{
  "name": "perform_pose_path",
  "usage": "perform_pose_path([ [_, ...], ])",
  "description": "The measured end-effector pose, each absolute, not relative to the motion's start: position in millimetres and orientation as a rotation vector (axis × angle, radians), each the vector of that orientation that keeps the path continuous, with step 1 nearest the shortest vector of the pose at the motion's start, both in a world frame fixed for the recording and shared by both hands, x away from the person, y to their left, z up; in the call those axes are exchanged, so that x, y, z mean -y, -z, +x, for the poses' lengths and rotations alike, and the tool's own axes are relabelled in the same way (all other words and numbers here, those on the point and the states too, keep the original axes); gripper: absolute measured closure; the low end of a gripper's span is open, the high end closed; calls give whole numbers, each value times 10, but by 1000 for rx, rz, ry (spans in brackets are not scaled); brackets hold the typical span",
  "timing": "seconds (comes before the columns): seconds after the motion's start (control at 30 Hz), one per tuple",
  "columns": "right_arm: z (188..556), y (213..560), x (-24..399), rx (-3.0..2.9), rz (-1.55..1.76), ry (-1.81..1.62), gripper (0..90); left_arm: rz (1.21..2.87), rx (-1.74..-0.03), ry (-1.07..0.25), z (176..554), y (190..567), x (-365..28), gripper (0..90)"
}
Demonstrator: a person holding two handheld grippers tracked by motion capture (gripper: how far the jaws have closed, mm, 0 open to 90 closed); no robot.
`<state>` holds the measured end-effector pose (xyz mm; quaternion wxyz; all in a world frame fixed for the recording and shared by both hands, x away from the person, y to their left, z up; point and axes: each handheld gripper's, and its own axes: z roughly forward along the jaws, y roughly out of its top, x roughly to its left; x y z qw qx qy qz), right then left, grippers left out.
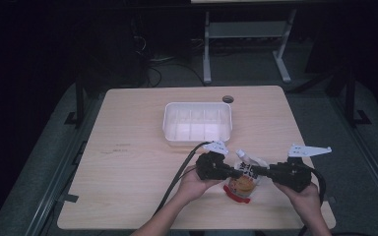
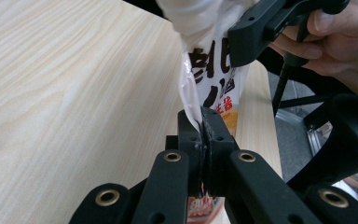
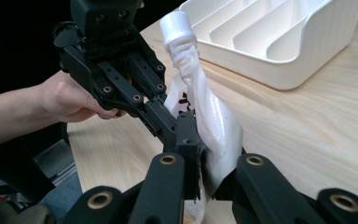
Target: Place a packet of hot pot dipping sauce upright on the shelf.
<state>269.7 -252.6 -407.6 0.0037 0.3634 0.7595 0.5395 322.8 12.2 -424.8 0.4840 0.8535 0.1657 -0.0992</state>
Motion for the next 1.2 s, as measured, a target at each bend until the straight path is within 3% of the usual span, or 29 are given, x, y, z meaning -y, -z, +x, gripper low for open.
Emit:
perform_pose_path([
  [0.37, 2666, 3957, 2347, -2385, 1127, -1602, 882, 2132, -387, 190, 3176, 4214, -248, 862],
  [0.67, 2677, 3802, 2213, -2390, 1128, -1516, 889, 2170, -426, 59, 3123, 4149, -574, 742],
  [1.2, 2831, 3612, 2191, -2353, 1212, -1459, 889, 2213, -481, -60, 2941, 4211, -1116, 633],
])
